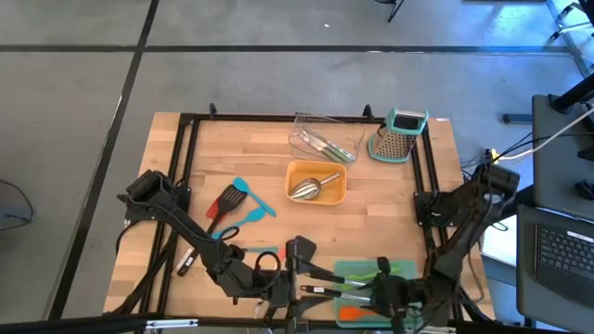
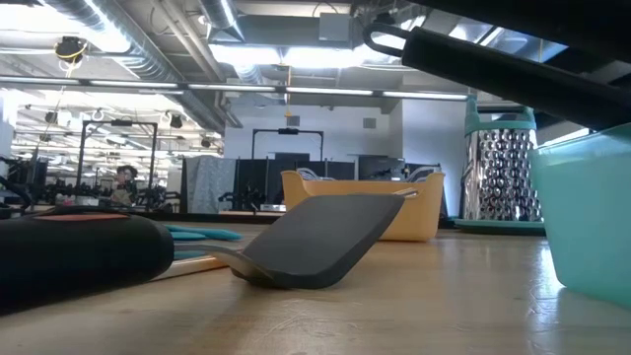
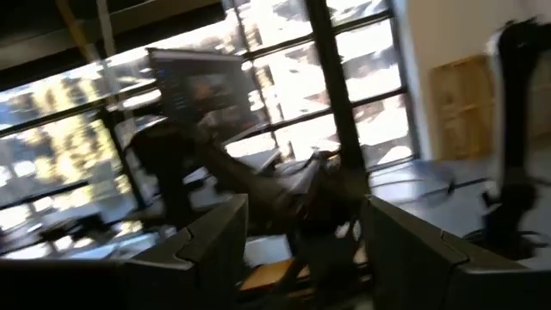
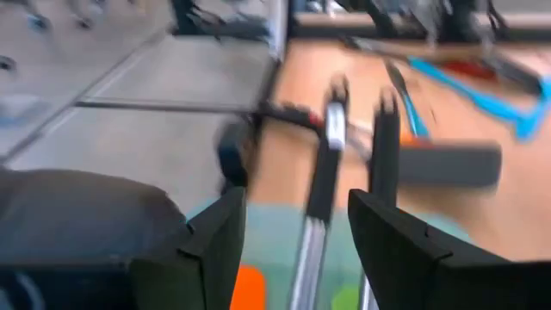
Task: Pick & Place Kitchen Items
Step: Put the top blue silicone spatula into the green bin
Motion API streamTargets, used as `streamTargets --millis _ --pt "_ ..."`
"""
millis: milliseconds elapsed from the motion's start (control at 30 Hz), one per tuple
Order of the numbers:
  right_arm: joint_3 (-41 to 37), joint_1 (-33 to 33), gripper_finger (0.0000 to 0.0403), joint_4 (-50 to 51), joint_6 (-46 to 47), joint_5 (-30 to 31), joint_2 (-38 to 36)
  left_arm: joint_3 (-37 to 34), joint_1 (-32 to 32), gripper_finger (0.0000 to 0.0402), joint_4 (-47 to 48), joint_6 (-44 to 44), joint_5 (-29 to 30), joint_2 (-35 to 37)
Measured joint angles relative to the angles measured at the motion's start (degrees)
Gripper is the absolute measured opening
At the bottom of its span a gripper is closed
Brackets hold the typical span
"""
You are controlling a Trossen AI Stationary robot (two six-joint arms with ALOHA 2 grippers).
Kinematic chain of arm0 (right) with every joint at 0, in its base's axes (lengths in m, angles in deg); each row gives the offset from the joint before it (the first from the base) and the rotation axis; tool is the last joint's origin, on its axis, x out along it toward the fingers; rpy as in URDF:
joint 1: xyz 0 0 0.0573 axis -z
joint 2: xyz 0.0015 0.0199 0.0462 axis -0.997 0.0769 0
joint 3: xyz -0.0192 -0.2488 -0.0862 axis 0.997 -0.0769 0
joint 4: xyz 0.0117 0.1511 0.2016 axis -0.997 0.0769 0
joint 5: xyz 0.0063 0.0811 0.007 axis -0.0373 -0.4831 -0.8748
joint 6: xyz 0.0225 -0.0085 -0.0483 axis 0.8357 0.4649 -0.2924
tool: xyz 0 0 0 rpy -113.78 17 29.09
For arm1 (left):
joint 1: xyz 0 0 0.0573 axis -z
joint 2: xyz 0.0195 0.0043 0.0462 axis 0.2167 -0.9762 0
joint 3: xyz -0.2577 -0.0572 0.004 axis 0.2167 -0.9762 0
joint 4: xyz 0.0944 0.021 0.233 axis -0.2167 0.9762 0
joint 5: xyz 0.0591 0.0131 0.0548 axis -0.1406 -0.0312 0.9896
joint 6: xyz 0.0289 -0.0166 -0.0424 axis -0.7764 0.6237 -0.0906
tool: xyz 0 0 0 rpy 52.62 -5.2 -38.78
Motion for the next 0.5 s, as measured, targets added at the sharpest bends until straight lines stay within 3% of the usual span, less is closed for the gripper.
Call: streamTargets --millis 167,267,400,500 --pt "0.1 0.1 0.0206 -1.6 -14.6 -2.5 -10.0 0.0 1.2 0.0221 1.4 -0.6 12.0 0.2" --pt "0.1 0.1 0.0206 -2.9 -23.4 -2.7 -15.2 0.0 1.7 0.0221 1.4 -1.5 14.2 0.2" --pt "0.1 0.1 0.0207 -3.4 -27.4 6.2 -21.4 0.0 2.3 0.0221 1.1 -1.3 14.3 0.2" --pt "0.1 1.4 0.0207 -6.6 -22.1 15.4 -26.1 0.0 2.4 0.0221 1.1 -1.1 14.3 0.2"
